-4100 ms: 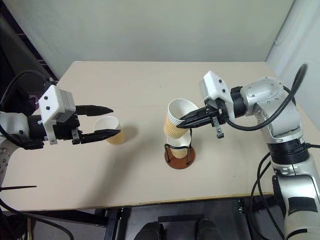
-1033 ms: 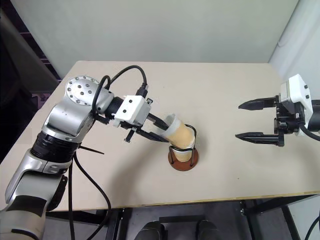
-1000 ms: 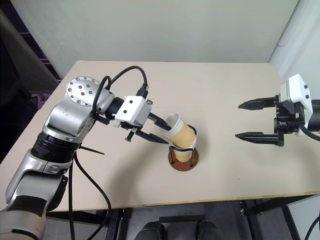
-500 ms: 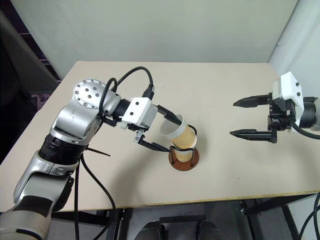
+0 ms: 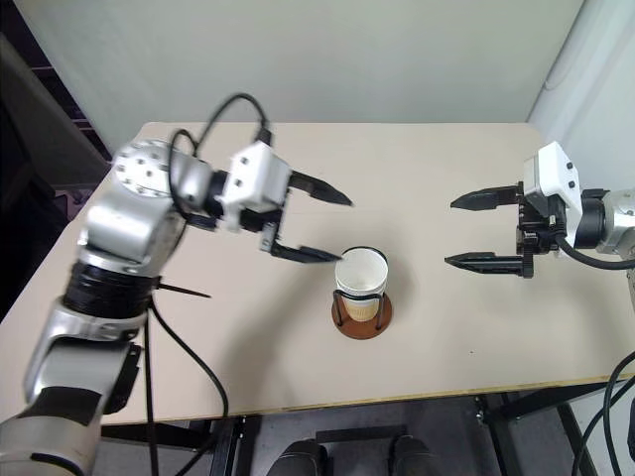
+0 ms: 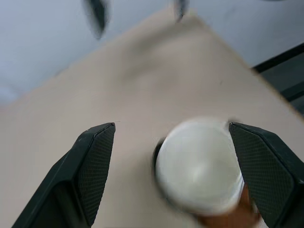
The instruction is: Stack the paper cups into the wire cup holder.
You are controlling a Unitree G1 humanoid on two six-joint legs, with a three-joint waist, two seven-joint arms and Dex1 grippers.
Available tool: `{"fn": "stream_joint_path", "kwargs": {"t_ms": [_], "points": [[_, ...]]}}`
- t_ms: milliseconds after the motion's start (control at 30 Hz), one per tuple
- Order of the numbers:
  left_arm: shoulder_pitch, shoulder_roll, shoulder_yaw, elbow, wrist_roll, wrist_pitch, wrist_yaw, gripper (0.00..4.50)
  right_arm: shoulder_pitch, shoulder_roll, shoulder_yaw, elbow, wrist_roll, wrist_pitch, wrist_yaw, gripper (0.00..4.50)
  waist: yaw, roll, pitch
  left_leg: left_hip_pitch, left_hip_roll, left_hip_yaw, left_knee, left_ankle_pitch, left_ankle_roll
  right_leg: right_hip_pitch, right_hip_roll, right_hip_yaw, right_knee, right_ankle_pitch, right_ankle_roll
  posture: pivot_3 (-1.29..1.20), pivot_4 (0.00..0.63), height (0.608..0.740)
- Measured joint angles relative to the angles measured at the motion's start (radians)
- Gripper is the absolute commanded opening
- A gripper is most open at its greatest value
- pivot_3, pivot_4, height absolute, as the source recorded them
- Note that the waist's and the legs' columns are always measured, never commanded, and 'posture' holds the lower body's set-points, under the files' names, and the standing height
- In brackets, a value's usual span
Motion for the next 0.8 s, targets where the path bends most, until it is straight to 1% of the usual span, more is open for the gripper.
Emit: {"fn": "stream_joint_path", "kwargs": {"t_ms": [33, 67, 100, 133, 233, 267, 367, 467, 633, 800], "points": [[0.007, 0.038, 0.024, 0.004, -0.002, 0.01, -0.005, 4.1, -0.001, 0.0, 0.001, 0.003, 0.001, 0.0, 0.008, 4.5, -0.001, 0.0, 0.0, 0.0, 0.0, 0.0, -0.001, 0.0, 0.0, 0.0, 0.0, 0.0, 0.0, 0.0, 0.0, 0.0, 0.15, 0.74], [0.043, 0.103, 0.06, -0.01, -0.014, 0.018, -0.028, 4.1, 0.001, 0.0, 0.003, 0.003, 0.002, -0.001, 0.023, 4.5, -0.005, 0.001, -0.001, 0.0, 0.0, 0.0, -0.002, 0.0, 0.0, -0.001, 0.0, 0.001, -0.001, 0.0, -0.001, 0.0, 0.15, 0.74], [0.095, 0.164, 0.092, -0.023, -0.022, 0.028, -0.054, 4.1, 0.007, -0.002, 0.004, 0.005, 0.002, 0.0, 0.038, 4.5, -0.007, 0.002, -0.001, 0.001, -0.001, 0.0, -0.003, -0.001, 0.001, -0.001, 0.0, 0.002, -0.001, -0.001, -0.001, 0.0, 0.15, 0.74], [0.149, 0.206, 0.116, -0.034, -0.035, 0.036, -0.074, 4.1, 0.011, -0.002, 0.006, 0.006, 0.004, 0.001, 0.05, 4.5, -0.007, 0.003, -0.002, 0.001, -0.001, 0.0, -0.003, -0.001, 0.001, -0.002, 0.0, 0.003, -0.001, -0.001, -0.002, 0.0, 0.15, 0.74], [0.409, 0.32, 0.242, -0.073, -0.088, 0.086, -0.114, 4.1, 0.015, -0.015, 0.008, 0.04, 0.016, 0.002, 0.091, 4.5, -0.011, 0.002, -0.001, -0.001, -0.001, 0.0, -0.004, -0.001, -0.001, -0.006, 0.0, 0.005, 0.0, -0.003, -0.004, 0.0, 0.15, 0.74], [0.484, 0.343, 0.295, -0.068, -0.104, 0.11, -0.122, 4.1, 0.019, -0.03, 0.003, 0.07, 0.015, 0.001, 0.102, 4.5, -0.011, 0.001, -0.001, -0.002, -0.001, 0.0, -0.004, -0.001, -0.001, -0.007, 0.0, 0.005, 0.001, -0.003, -0.005, 0.0, 0.15, 0.74], [0.648, 0.382, 0.464, -0.061, -0.144, 0.155, -0.118, 4.1, 0.022, -0.053, -0.009, 0.152, 0.007, -0.012, 0.124, 4.5, -0.003, 0.0, -0.001, -0.002, 0.0, 0.0, -0.003, -0.001, -0.001, -0.008, -0.001, 0.005, 0.005, -0.01, -0.017, 0.0, 0.15, 0.74], [0.753, 0.387, 0.556, -0.057, -0.148, 0.167, -0.098, 4.1, 0.027, -0.056, -0.011, 0.216, -0.004, -0.025, 0.135, 4.5, -0.002, 0.0, -0.001, 0.001, -0.001, 0.001, -0.003, -0.002, -0.001, -0.008, -0.001, 0.007, 0.01, -0.012, -0.019, 0.0, 0.15, 0.74], [0.81, 0.376, 0.599, -0.066, -0.172, 0.181, -0.054, 4.1, 0.023, -0.051, 0.002, 0.294, -0.059, -0.064, 0.146, 4.5, -0.007, 0.0, -0.001, 0.003, -0.001, 0.001, -0.004, -0.002, 0.0, -0.008, 0.0, 0.007, 0.011, -0.008, -0.025, 0.0, 0.15, 0.74], [0.829, 0.375, 0.606, -0.104, -0.202, 0.187, -0.035, 4.1, -0.023, -0.022, 0.034, 0.306, -0.072, -0.065, 0.163, 4.5, -0.018, 0.0, -0.001, 0.008, 0.0, 0.002, -0.005, -0.002, 0.0, -0.008, 0.001, 0.008, 0.011, -0.005, -0.029, 0.0, 0.15, 0.74]]}}
